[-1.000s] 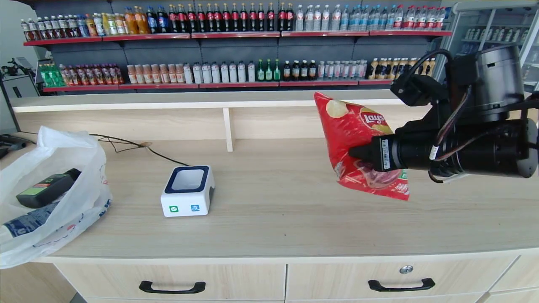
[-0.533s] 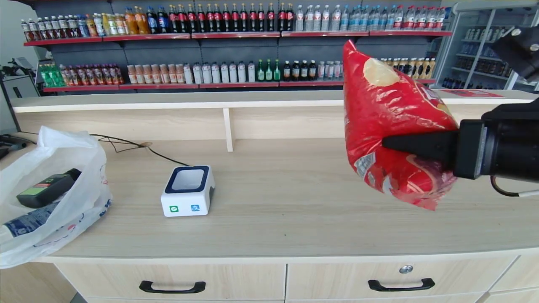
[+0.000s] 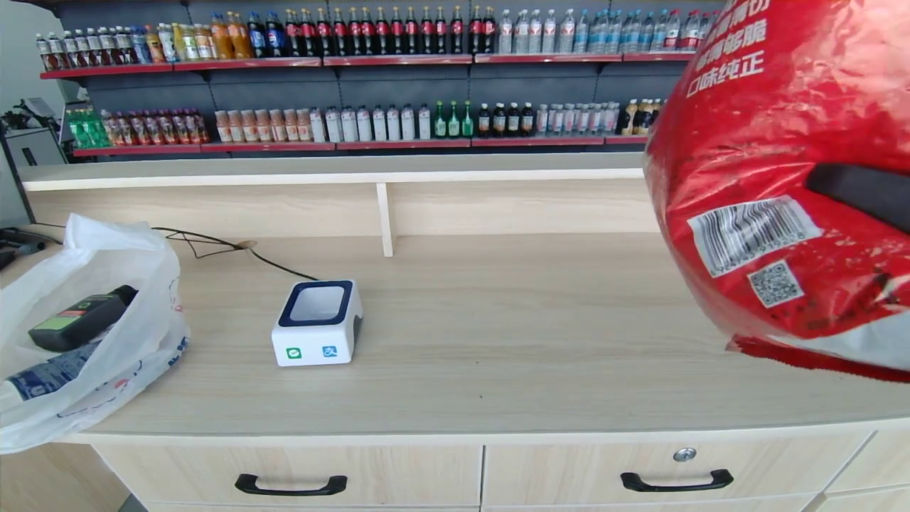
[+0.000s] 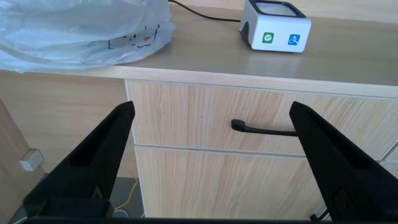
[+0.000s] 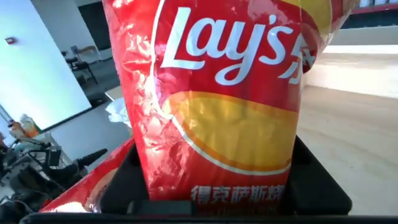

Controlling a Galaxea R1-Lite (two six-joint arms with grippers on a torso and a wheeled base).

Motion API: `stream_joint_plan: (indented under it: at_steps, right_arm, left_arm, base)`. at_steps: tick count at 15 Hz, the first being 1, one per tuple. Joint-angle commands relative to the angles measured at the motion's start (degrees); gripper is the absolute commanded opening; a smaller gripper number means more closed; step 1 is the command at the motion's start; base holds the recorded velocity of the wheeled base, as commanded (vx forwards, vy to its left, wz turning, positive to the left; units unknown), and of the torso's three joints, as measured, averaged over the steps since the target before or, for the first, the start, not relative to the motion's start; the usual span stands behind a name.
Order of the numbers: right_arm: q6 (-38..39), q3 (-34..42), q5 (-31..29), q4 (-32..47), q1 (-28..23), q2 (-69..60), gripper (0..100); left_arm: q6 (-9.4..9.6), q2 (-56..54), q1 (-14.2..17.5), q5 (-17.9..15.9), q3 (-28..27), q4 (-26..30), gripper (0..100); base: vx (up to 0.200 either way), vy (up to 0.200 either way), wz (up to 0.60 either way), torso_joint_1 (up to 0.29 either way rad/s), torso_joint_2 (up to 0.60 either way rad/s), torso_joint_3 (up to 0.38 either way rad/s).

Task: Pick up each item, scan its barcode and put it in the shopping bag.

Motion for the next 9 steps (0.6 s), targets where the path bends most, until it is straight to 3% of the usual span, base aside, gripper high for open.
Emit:
stream_joint_plan:
  at_steps: [1, 3, 6, 9]
  right_arm:
    - [8.6, 4.5, 1.0, -6.3, 0.1, 0.6, 0]
    - [13.6, 7.8, 2.2, -13.7, 0.9, 1.2, 0]
    - [15.0, 15.2, 2.6, -30.8, 5.2, 6.2, 0]
    - [15.1, 19.0, 2.6, -39.1, 6.2, 10.8, 0]
  left_arm:
    - [-0.02, 0.0, 0.0, 0.0, 0.0, 0.0, 100]
    - [-0.02, 0.0, 0.1, 0.0, 0.0, 0.0, 100]
    - [-0.02, 0.0, 0.1, 0.0, 0.0, 0.0, 100]
    - [-0.02, 0.0, 0.0, 0.0, 0.0, 0.0, 100]
  base:
    - [0.000, 0.000, 0.00, 0.000, 0.00, 0.000]
    - [0.000, 0.000, 0.00, 0.000, 0.00, 0.000]
    - [0.000, 0.000, 0.00, 0.000, 0.00, 0.000]
    - [0.000, 0.000, 0.00, 0.000, 0.00, 0.000]
